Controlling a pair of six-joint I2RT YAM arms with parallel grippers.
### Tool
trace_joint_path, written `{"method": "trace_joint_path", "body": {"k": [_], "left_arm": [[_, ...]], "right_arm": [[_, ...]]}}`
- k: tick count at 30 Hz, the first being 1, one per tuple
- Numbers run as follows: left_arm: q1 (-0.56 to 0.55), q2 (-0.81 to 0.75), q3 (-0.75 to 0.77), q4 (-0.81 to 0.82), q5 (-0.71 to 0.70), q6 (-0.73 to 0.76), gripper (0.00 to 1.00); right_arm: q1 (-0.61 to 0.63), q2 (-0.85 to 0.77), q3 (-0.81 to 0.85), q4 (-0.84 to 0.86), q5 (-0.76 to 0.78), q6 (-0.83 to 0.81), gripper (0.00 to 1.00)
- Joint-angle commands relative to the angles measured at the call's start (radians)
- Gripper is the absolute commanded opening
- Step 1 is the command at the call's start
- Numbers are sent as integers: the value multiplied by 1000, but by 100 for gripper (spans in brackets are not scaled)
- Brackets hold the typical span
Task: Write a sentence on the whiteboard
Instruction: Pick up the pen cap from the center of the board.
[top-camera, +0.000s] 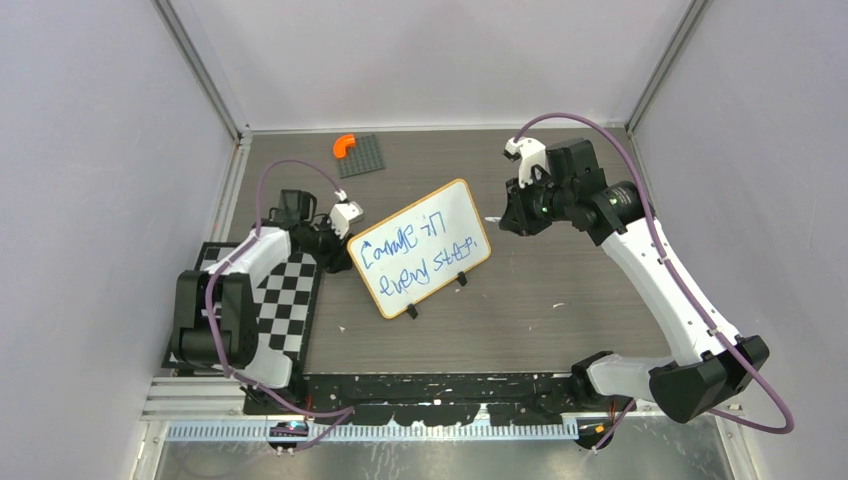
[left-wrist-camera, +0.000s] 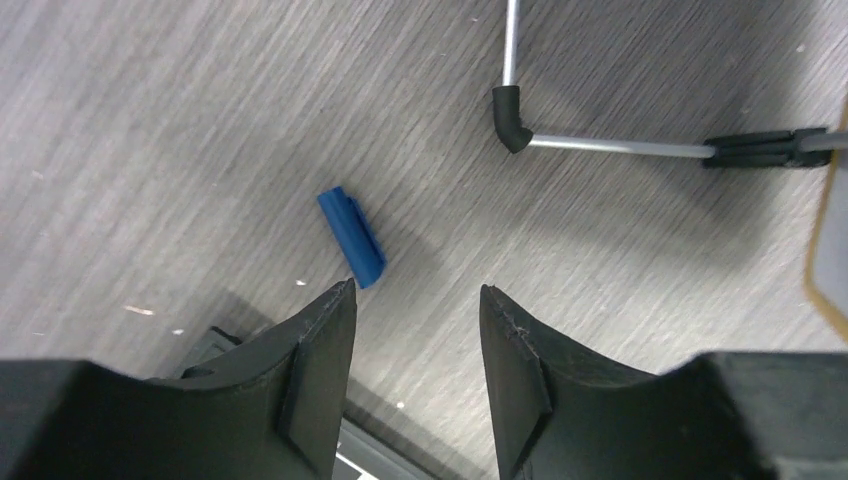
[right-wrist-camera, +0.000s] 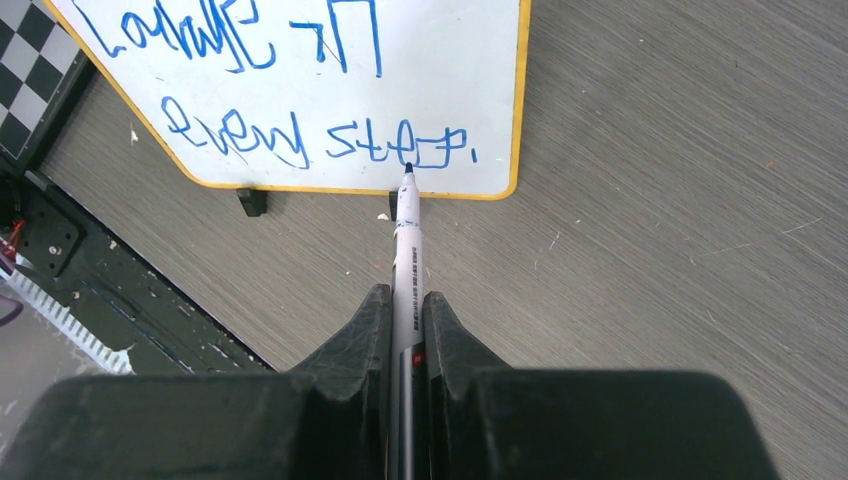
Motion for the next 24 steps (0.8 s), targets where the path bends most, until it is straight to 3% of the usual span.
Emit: {"method": "trace_joint_path", "body": {"k": [1,10,19,24], "left_arm": [[4,-88,-54,84,-15,187,50],[-1,-75,-104,147,68,341,55],[-2,77,-37,-6,37,712,57],[-3,160,-1,10,9,732,56]], "right_arm": [[-7,-11,11,16,-15,9,0],[-8,-6,8,20,-5,10,0],[-8,7,11,19,7,6,0],[-8,14,14,18,16,3,0]]}}
